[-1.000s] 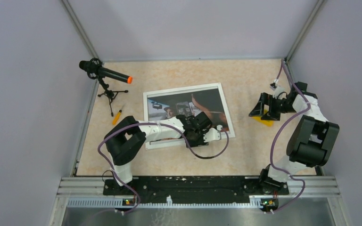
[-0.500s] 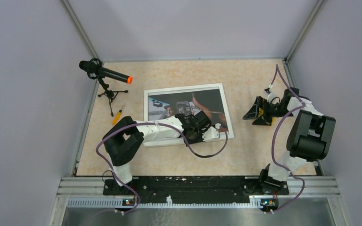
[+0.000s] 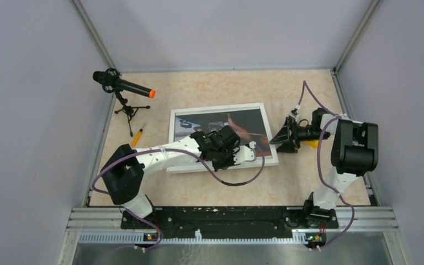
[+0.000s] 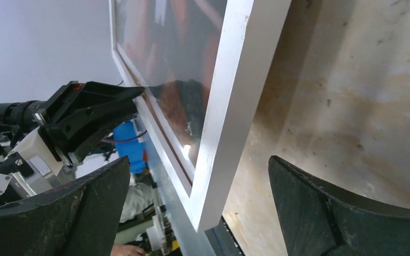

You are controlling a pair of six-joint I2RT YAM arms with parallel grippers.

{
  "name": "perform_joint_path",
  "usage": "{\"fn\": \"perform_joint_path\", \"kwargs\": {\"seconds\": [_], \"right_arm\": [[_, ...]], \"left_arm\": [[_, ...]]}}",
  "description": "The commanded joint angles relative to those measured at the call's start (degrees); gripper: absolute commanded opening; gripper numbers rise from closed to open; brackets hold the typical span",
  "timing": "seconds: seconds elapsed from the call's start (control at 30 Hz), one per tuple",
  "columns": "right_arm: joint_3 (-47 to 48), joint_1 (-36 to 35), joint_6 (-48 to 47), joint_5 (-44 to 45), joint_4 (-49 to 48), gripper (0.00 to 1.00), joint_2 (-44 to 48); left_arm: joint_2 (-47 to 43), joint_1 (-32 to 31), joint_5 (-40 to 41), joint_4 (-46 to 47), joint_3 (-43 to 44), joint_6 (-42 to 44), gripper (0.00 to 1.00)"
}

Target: Take the photo out of the frame

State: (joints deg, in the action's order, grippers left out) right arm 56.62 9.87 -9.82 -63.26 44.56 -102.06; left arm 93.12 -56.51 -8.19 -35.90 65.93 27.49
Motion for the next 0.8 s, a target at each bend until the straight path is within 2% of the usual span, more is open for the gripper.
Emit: {"fn": "perform_joint_path", "kwargs": {"seconds": [0.0,0.23,0.33,0.77], "right_arm": [[0.5,-2.0,-0.9,-8.0,0.3,0.99,-3.1],[1.1,-5.0,-1.1,-15.6,1.2,0.88,-7.0],[1.3,-6.2,-0.2,-17.3,0.7,0.8,-8.4],[1.6,-6.7,3.6,-19.5,1.2,0.18,-8.8]], "left_arm": [[-6.0,-0.2,-2.3,8.9,0.4,1.1,0.0],[-4.7,-1.1,-4.6,10.7,1.3,1.0,0.0],[-4.8,-2.6,-4.0,12.7,0.6,2.2,0.0],[-5.5,-4.2,3.9,15.5,-1.9,4.6,0.02]]}}
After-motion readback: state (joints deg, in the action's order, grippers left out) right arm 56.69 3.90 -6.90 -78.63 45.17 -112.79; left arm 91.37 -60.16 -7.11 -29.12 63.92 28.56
